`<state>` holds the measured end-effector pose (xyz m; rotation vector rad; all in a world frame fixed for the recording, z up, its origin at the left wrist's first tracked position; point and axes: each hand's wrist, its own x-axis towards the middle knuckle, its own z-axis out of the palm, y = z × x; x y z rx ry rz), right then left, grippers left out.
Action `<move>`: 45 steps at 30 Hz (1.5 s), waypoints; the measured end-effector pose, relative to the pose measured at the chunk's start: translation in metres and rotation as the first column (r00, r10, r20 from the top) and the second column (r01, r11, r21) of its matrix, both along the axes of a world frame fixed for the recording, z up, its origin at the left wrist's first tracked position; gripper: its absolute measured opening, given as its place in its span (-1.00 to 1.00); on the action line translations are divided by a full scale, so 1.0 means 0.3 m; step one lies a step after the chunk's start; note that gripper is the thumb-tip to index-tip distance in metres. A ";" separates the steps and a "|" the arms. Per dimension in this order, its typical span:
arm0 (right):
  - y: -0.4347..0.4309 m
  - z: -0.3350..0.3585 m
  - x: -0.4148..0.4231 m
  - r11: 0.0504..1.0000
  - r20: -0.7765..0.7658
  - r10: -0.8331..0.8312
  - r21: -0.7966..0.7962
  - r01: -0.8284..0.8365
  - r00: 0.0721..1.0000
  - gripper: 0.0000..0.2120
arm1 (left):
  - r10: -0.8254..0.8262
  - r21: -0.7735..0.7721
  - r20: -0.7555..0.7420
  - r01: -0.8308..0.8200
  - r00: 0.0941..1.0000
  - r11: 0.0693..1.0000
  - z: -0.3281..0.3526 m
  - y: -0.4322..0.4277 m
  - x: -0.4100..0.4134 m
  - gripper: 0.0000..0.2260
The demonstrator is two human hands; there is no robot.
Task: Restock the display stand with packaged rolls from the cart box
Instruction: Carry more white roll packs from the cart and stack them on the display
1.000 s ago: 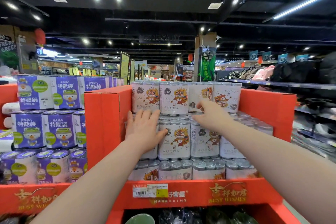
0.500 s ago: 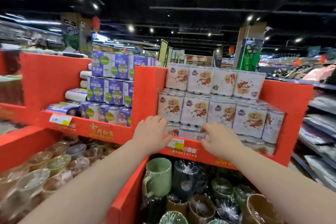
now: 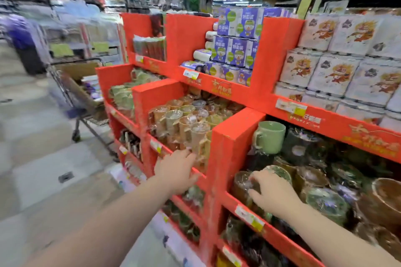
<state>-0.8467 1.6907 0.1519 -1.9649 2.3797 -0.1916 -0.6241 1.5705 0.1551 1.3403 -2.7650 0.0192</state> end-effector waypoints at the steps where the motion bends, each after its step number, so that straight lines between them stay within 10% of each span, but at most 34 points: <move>1: -0.006 -0.030 0.040 0.999 -0.002 0.022 0.026 -0.022 1.000 -0.67 | 0.038 0.033 0.014 -0.039 0.999 0.999 -0.033 0.012 0.070 -0.41; 6: -0.070 -0.168 0.248 0.979 0.006 0.141 0.150 -0.141 0.990 -0.63 | 0.248 0.190 0.057 -0.254 0.967 0.948 -0.204 0.052 0.394 -0.25; 19: -0.666 -0.327 1.011 0.895 0.143 0.365 0.220 -0.389 0.920 -0.74 | 0.605 0.343 0.164 -0.620 0.779 0.706 -0.435 -0.034 1.229 -0.58; 37: -1.383 -0.501 1.461 0.818 0.123 0.438 0.356 -0.452 0.890 -0.92 | 0.663 0.323 0.096 -0.653 0.743 0.685 -0.447 -0.825 1.673 -0.53; 45: -1.895 -0.561 1.584 0.744 0.200 0.442 0.462 -0.482 0.874 -0.68 | 0.724 0.336 0.150 -0.723 0.673 0.603 -0.455 -1.291 1.830 -0.53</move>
